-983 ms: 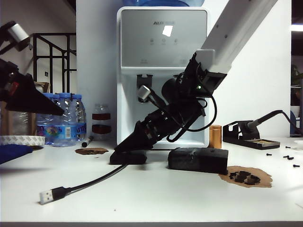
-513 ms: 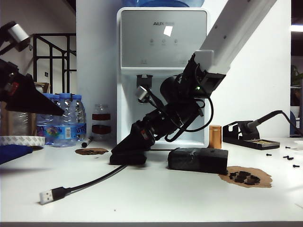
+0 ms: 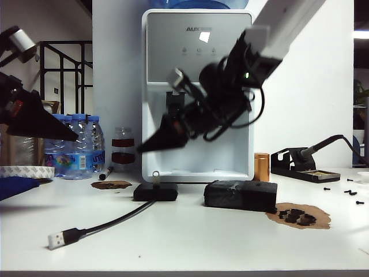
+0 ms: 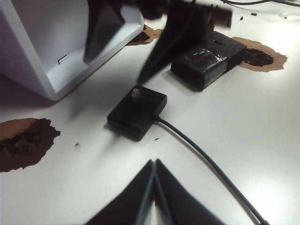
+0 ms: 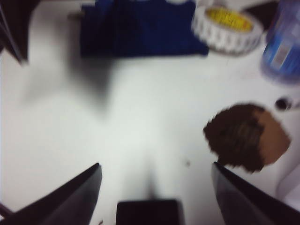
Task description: Take the USB flash drive out of the black sponge and insert it into the slot on top of the black USB adpator box.
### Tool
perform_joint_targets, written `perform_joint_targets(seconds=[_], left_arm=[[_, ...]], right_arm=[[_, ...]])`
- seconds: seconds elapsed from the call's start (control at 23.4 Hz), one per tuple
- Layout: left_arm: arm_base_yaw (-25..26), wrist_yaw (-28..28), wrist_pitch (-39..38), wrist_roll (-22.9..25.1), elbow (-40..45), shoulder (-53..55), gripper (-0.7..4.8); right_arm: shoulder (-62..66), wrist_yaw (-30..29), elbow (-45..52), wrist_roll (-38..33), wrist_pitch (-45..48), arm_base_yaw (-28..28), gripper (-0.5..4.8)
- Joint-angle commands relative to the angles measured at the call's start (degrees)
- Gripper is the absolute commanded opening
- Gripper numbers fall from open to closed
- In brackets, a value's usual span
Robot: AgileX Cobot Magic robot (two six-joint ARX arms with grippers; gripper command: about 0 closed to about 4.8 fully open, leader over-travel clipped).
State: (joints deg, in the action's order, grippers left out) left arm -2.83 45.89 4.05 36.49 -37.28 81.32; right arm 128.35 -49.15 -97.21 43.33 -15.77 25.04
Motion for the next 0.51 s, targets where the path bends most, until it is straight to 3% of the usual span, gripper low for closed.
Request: perform_joint_targets(seconds=[0.04,0.17,0.3,0.34,0.43,0.51], left_arm=[[0.1,-0.9,1.9,-3.1,-0.2,-0.3,-0.04],[0.3,-2.8,7.9,-13.6,-0.3,-0.6,-0.04],[1.5,4.1,7.4,-14.6,-1.2,-3.2,-0.04],[2.7,8.2,7.1,-16.0,-1.3,-5.6,-0.04],[5.2,14.5,7.1,-20.3,-1.3,-11.5,-0.04],[8.0,17.3,7.0,-25.2,-1.3,-17.0,-0.04]], right_arm=[[-4.3,-0.3,-0.2,-1.9,-2.3,-0.5,3.77],[-8.9,0.3,-0.1,-2.7,-4.8,-0.8,3.71],[-13.9,4.3,0.9,-8.2,-4.9,-1.4,3.09],[-15.9,4.9,1.1,-8.8,-5.9,-1.5,2.64],[-20.9,6.5,2.4,-9.9,-6.4,-2.1,1.17],[-25.5,13.1,5.8,-10.1,-4.3,-2.1,0.44]])
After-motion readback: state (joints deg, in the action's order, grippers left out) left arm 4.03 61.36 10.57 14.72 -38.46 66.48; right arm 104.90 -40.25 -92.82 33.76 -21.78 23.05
